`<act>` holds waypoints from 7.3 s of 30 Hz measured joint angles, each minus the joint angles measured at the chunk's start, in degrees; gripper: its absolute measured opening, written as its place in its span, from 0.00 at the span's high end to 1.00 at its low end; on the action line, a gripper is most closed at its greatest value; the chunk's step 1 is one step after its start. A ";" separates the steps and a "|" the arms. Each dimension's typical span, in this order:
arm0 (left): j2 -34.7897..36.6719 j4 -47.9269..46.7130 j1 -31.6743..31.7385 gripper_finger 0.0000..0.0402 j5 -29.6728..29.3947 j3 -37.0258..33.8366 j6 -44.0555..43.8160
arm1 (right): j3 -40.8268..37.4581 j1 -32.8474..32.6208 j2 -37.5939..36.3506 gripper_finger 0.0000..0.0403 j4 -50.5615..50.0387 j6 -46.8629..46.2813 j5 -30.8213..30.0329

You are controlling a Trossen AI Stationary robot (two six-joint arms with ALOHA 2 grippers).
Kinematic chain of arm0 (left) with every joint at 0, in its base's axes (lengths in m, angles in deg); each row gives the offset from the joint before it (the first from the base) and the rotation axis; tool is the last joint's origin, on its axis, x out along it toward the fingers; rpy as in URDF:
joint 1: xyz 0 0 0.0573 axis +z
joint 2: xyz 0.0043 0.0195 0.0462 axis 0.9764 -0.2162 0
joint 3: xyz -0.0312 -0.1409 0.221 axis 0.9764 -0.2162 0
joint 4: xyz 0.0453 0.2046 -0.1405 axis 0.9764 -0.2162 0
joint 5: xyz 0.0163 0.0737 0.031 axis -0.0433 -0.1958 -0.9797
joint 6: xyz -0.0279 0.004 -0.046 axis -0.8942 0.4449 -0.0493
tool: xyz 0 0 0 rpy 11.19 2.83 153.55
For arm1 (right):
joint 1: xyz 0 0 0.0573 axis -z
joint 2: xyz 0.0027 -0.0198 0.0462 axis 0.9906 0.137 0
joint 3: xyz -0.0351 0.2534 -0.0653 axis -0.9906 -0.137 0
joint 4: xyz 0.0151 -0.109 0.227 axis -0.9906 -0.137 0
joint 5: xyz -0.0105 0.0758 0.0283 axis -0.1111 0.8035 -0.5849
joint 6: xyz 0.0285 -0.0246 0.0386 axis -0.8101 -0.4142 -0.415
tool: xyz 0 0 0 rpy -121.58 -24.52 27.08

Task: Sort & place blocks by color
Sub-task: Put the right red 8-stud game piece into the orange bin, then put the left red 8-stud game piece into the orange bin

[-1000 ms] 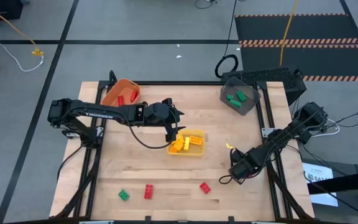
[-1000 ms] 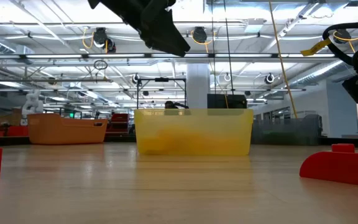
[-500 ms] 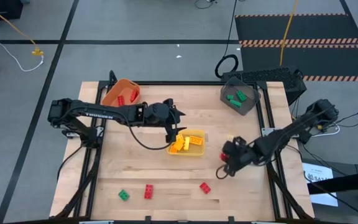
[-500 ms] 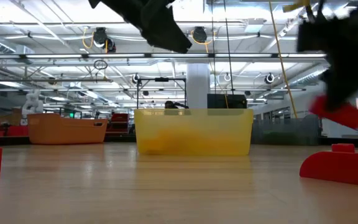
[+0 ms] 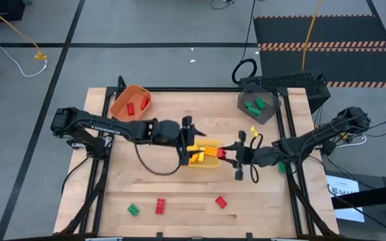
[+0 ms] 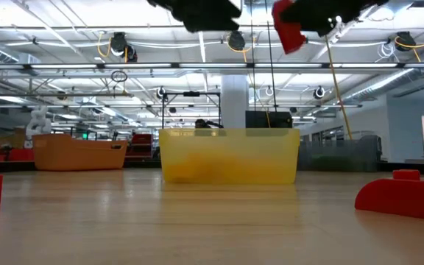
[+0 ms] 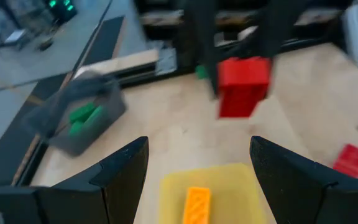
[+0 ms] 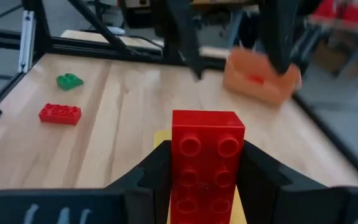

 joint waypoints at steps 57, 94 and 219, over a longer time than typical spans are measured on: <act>-13.63 25.83 -8.41 0.30 -26.00 -0.04 8.57 | 0.04 -0.46 16.04 0.70 38.15 30.20 -12.00; 2.59 -10.37 7.97 0.62 -39.91 0.00 -10.27 | 0.02 -3.91 12.81 0.48 39.55 33.51 -20.83; -20.85 -39.93 -29.35 0.65 14.80 0.08 -98.67 | 0.00 -2.61 2.17 0.48 35.08 37.59 -42.86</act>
